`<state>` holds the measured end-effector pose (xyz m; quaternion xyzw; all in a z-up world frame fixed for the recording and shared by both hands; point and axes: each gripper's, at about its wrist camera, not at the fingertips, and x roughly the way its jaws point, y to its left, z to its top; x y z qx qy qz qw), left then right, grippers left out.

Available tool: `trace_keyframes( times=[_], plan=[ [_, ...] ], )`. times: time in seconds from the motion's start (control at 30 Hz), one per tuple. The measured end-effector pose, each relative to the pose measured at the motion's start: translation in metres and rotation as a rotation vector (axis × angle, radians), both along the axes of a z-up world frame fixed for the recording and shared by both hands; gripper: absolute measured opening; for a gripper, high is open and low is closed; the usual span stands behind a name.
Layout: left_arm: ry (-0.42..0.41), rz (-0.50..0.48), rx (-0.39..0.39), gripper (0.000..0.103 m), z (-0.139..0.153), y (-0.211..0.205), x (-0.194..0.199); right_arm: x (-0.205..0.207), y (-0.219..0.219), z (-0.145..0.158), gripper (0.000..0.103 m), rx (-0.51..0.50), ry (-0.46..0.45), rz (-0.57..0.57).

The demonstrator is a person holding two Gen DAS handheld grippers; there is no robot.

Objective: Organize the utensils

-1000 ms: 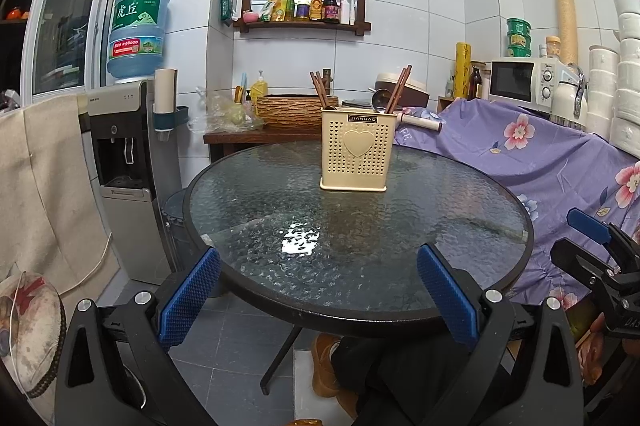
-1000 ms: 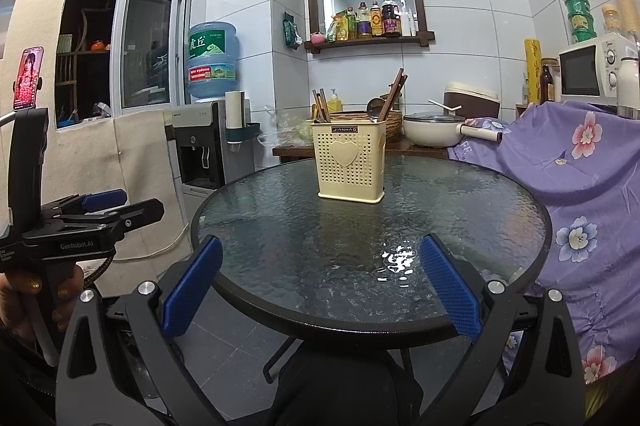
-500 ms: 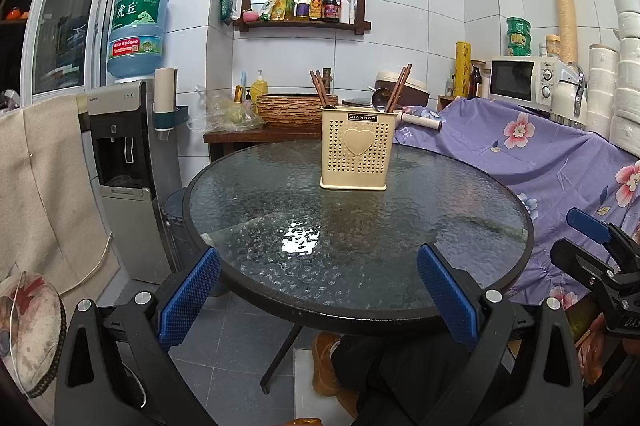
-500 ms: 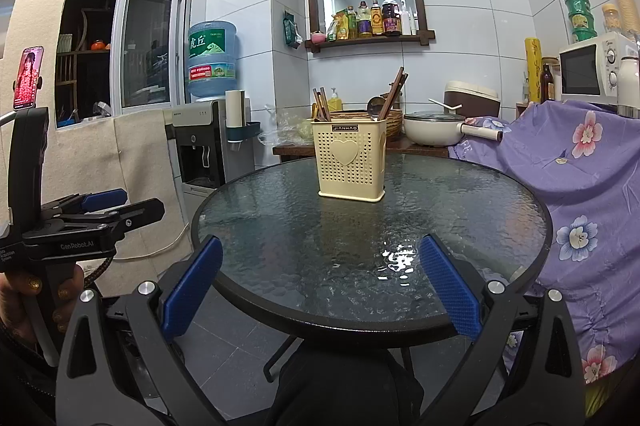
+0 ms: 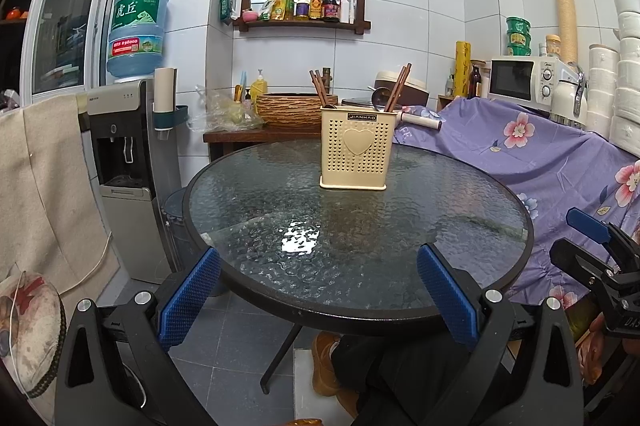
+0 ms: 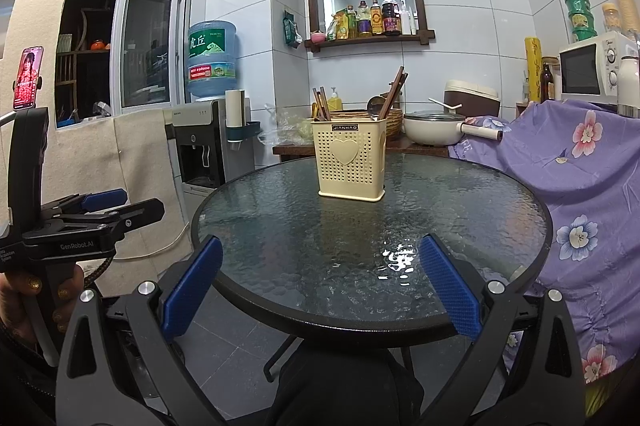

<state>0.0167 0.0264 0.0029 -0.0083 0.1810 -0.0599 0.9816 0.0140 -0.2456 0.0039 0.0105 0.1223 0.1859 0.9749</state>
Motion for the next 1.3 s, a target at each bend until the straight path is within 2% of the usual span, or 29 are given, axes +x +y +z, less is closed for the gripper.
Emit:
trace_keyframes(
  times=[1.3],
  plan=[
    [0.000, -0.002, -0.002, 0.097, -0.0003, 0.0039, 0.0016, -0.0003, 0.0070, -0.0003, 0.097, 0.005, 0.006, -0.005]
  ],
)
